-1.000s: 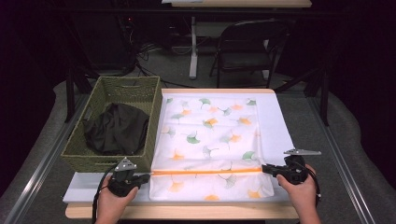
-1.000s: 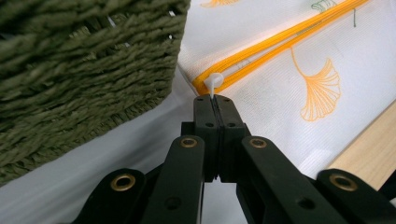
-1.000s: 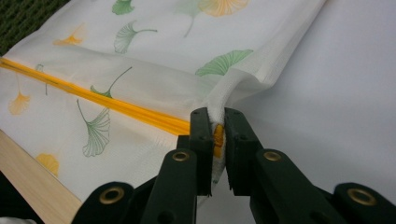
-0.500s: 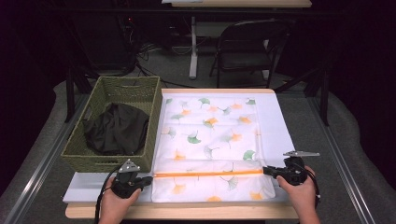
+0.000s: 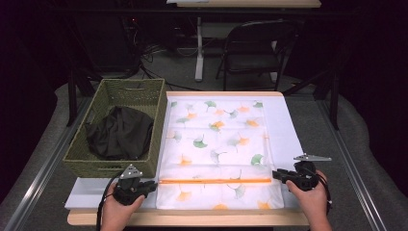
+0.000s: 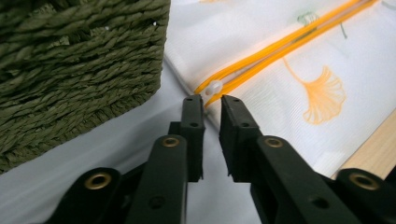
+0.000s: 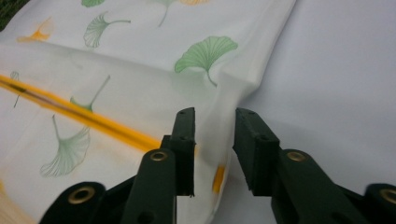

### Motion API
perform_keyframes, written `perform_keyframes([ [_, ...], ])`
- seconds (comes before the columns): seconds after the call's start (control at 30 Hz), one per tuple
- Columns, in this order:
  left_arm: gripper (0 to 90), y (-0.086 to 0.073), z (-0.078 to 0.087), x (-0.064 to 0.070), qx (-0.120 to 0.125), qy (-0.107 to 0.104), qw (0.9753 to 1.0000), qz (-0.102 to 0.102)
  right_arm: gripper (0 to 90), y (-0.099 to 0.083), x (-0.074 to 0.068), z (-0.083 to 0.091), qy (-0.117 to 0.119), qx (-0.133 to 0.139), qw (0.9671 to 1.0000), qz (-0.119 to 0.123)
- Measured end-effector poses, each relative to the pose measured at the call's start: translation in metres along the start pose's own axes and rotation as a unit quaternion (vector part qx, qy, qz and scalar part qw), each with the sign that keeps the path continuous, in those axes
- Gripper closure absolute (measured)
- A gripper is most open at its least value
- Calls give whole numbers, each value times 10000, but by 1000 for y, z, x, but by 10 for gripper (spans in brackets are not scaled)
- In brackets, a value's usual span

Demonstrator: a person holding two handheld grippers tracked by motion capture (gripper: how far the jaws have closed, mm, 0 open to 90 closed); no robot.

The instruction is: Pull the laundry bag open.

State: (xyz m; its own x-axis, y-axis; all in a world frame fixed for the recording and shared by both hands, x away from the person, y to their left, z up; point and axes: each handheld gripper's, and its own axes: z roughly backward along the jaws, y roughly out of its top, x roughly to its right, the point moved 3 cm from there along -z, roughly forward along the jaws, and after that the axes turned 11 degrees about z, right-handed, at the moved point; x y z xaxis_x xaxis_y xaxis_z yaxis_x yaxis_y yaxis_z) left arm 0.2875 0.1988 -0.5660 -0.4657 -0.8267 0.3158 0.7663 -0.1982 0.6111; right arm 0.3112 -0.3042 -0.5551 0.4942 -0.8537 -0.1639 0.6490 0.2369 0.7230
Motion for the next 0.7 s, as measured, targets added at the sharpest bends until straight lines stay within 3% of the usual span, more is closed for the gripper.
perform_keyframes([
  [0.13, 735, 0, 3, 0, 13, 42, 10000, -28, 648, 3, 2, 6, -197, 116, 9997, 58],
  [0.23, 735, 0, 3, 0, 13, 42, 10000, -28, 641, 3, 2, 6, -197, 116, 9997, 58],
  [0.27, 735, 0, 10, -1, 139, 13, 9999, -46, 641, 3, 2, 6, -197, 116, 9997, 58],
  [0.3, 653, 0, 10, -1, 139, 13, 9999, -46, 641, 3, 2, 6, -197, 116, 9997, 58],
  [0.33, 653, 0, 10, -1, 139, 13, 9999, -46, 641, 11, -9, 10, -181, 350, 9984, 394],
  [0.37, 653, 0, 10, 0, 156, 3, 9998, -118, 615, 11, -9, 10, -181, 350, 9984, 394],
  [0.5, 655, 1, 12, 3, 223, -20, 9992, -326, 619, 17, -29, 0, -66, 323, 9957, 865],
  [0.7, 654, 0, 11, 7, 124, -39, 9992, -377, 645, 20, -53, -15, 90, 276, 9913, 1285],
])
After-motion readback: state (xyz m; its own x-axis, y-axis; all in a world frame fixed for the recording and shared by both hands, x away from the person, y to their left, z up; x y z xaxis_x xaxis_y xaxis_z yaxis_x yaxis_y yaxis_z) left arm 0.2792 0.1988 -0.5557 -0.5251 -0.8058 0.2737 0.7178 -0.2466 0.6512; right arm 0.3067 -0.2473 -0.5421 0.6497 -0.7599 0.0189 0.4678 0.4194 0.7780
